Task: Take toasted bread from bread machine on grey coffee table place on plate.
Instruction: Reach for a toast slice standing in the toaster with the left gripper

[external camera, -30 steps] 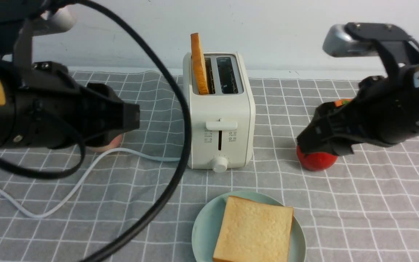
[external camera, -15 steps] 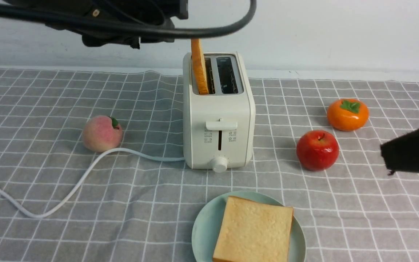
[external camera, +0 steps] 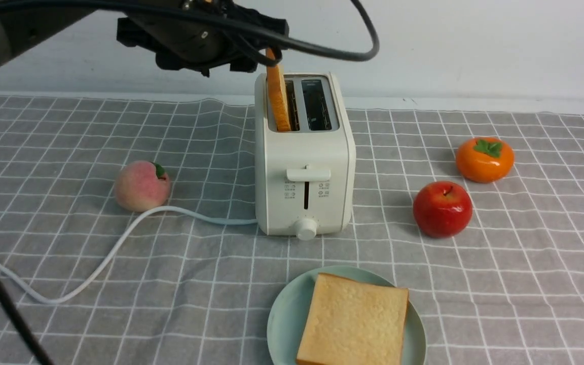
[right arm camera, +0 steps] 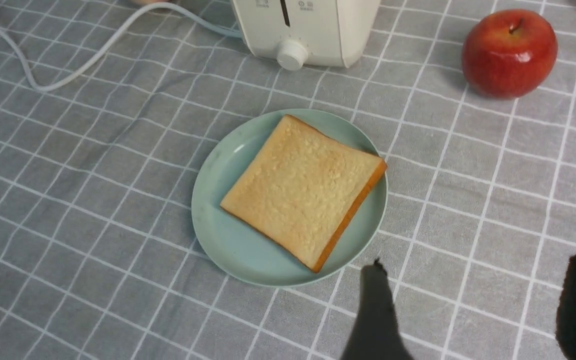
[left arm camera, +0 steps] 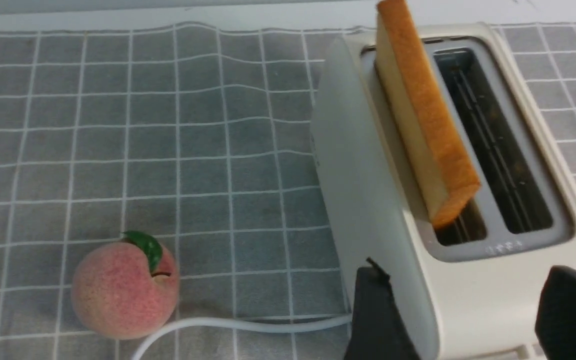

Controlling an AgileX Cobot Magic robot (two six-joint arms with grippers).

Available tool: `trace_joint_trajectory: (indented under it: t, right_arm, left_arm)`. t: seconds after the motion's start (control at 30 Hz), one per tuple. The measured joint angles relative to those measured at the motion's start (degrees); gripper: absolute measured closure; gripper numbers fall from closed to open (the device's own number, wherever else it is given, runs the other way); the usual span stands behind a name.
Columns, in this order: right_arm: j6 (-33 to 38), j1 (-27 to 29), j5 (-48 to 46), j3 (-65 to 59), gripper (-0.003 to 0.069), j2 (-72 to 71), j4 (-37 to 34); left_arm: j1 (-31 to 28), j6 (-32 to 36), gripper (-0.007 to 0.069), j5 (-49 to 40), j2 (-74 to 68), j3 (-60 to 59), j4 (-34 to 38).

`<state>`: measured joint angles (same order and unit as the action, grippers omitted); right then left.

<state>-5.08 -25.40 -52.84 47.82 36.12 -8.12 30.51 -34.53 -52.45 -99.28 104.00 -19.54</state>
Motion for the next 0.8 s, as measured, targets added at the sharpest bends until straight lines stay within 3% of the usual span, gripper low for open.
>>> trace_joint_trajectory:
  t: [0.13,0.3,0.53,0.8]
  right_arm:
    - [-0.4,0.0,0.9,-1.1,0.0197,0.1,0.1]
    - [-0.5,0.0,1.8,-1.1,0.0197,0.2,0.3]
    - [-0.5,0.0,2.1,-1.1,0.0197,0.3,0.3]
    - [-0.5,0.0,2.2,-1.1,0.0200,0.3,0.3]
  left_arm:
    - [0.0,-1.0,0.0209,-3.7,-6.5,8.2,-1.6]
    - [0.0,-1.8,0.0209,-0.1,-14.7,14.5,-1.6]
    - [0.0,-8.7,0.0209,5.1,-21.4,16.1,-3.2]
    - [0.0,-10.4,0.0221,6.8,-23.7,16.2,-8.6]
